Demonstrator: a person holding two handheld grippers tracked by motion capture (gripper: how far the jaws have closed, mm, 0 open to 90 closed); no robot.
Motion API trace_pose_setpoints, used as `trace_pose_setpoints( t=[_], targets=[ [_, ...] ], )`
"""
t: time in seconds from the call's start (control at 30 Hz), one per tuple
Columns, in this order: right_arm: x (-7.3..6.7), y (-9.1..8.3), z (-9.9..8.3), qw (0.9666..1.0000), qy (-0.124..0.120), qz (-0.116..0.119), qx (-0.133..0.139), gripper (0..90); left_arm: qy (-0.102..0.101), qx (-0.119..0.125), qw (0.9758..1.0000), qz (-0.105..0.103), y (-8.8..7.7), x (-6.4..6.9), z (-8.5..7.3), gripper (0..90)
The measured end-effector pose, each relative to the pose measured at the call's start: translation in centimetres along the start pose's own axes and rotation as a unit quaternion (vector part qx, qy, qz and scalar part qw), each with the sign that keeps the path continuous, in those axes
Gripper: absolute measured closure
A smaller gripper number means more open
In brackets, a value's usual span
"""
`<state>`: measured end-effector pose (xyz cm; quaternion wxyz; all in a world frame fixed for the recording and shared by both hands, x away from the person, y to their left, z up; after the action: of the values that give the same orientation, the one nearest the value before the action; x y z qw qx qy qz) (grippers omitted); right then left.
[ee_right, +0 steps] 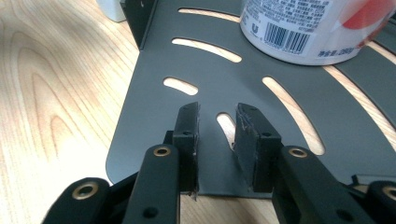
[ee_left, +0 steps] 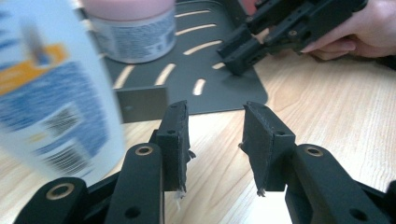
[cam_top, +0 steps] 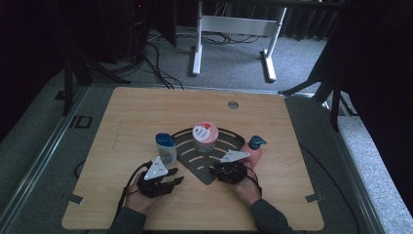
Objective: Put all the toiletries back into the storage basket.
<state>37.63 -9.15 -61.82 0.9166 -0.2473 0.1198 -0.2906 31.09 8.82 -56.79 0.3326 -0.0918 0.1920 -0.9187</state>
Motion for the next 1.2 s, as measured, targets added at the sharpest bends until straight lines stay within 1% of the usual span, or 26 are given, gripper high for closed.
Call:
trace_pose_setpoints(
  t=[0.23,0.3,0.37,0.47,0.6,0.73,0.8,0.87,1.0,1.2],
  targets=[
    [-0.1,0.0,0.0,1.0,0.001,0.007,-0.001,66.7,-0.006,0.004,0.9999,0.012,-1.8,-1.7,0.4,58.1],
    [-0.1,0.0,0.0,1.0,0.0,0.007,-0.001,66.4,-0.01,0.008,0.9999,0.008,-2.1,-2.0,0.6,58.1],
    [-0.1,0.1,0.0,1.0,0.0,0.008,-0.002,65.9,-0.012,0.009,0.9999,0.008,-2.4,-2.3,0.7,58.1],
    [-0.2,0.1,0.0,1.0,0.0,0.009,-0.002,65.1,-0.011,0.006,0.9999,0.009,-2.7,-2.7,0.8,58.0],
    [-0.2,0.1,0.0,0.9999,-0.001,0.011,-0.003,64.0,-0.016,-0.001,0.9999,0.0,-3.2,-3.3,0.8,56.0],
    [-0.2,0.1,0.0,0.9999,-0.002,0.011,-0.004,63.7,-0.014,-0.005,0.9999,-0.005,-3.7,-3.9,0.9,53.8],
    [-0.2,0.1,0.0,0.9999,-0.003,0.011,-0.004,63.6,-0.013,-0.004,0.9999,-0.004,-3.9,-4.3,1.1,53.1],
    [-0.2,0.1,0.0,0.9999,-0.003,0.011,-0.003,63.6,-0.008,-0.006,0.9999,0.002,-4.1,-4.7,1.2,51.7],
    [-0.3,0.1,0.0,0.9999,-0.002,0.011,-0.003,63.3,-0.007,-0.01,0.9999,0.005,-4.3,-5.4,1.5,49.8],
    [-0.2,0.1,0.0,0.9999,-0.003,0.012,-0.003,63.1,-0.001,-0.02,0.9998,0.008,-4.6,-6.1,1.8,48.1]
  ],
)
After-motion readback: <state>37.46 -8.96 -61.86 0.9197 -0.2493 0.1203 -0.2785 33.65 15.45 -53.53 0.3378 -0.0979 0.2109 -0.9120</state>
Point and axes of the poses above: each handheld gripper's, and its own axes: y roughly forward along the jaws, z roughly out of its top, x roughly to its right, the point moved 9 cm from there along y, roughly forward along the jaws, and after that the axes turned 9 degrees about x, right-handed, at the moved point
